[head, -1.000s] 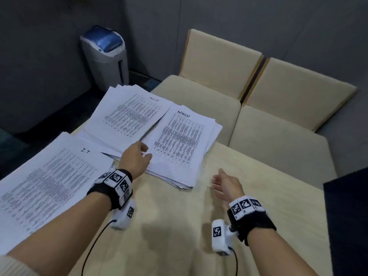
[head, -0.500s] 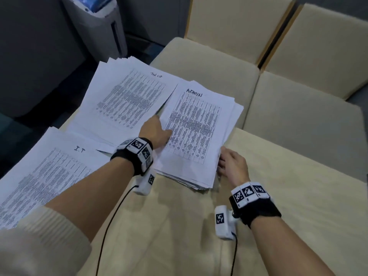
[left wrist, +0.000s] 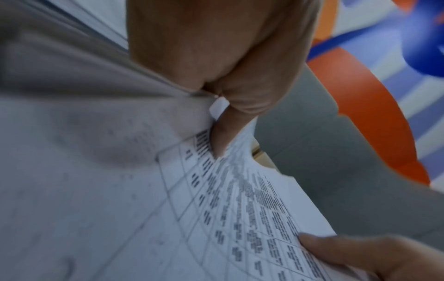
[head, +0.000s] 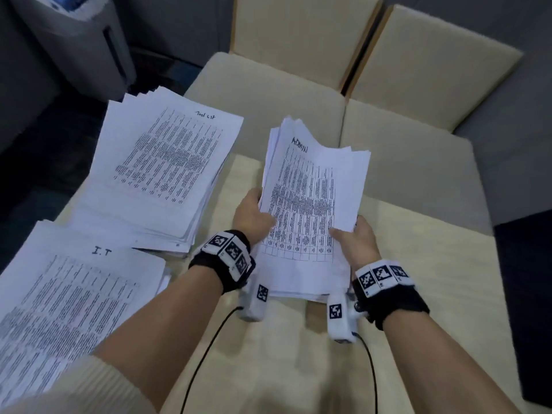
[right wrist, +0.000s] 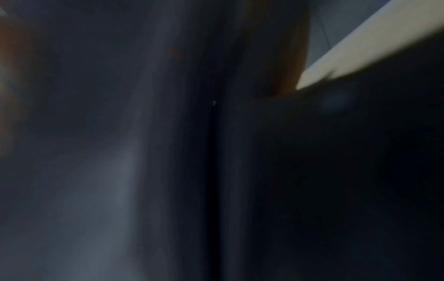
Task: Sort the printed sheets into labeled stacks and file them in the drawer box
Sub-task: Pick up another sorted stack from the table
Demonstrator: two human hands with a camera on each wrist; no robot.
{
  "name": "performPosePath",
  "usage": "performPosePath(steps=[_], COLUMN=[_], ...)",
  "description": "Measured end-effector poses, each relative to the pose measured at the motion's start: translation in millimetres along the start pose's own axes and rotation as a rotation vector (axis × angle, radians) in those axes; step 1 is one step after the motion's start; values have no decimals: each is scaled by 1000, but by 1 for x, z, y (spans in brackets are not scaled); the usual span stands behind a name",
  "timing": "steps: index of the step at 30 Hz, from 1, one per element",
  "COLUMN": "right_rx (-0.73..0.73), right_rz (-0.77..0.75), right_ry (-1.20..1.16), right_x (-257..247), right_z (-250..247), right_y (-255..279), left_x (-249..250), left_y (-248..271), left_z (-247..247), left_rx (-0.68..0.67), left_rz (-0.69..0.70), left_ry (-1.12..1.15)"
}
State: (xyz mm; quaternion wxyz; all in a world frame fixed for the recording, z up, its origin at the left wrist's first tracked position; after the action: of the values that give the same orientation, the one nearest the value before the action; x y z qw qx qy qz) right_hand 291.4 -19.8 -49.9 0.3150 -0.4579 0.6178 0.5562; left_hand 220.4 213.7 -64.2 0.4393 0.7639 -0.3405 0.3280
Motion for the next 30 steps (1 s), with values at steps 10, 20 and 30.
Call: performPosePath(steps=[10,20,30], right_rx=[109,-112,-156], right_rz=[-490,-425,-6], right_ry=[-423,-438,-926], right_x=[-122,-90,-31], right_z=[-60,-63,-97], right_y=[121,131,114], left_x=[136,140,126], left_y=[106,132,117], left_z=[-53,-68,-75], left_rx=[-21,164,8], left_rz=[510,553,407], left_ry=[404,440,866])
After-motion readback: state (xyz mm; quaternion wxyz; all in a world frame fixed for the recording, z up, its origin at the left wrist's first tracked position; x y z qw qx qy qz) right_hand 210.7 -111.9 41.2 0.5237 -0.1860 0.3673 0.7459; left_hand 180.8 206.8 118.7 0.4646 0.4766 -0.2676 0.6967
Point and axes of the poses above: each hand's wrist, its own y-axis away from the middle knuckle, its own z-axis out of the palm, x = y × z, the point moved 8 cm from there along -y, towards the middle knuckle, and after that the axes turned 15 degrees about -y, right-handed, at the moved point
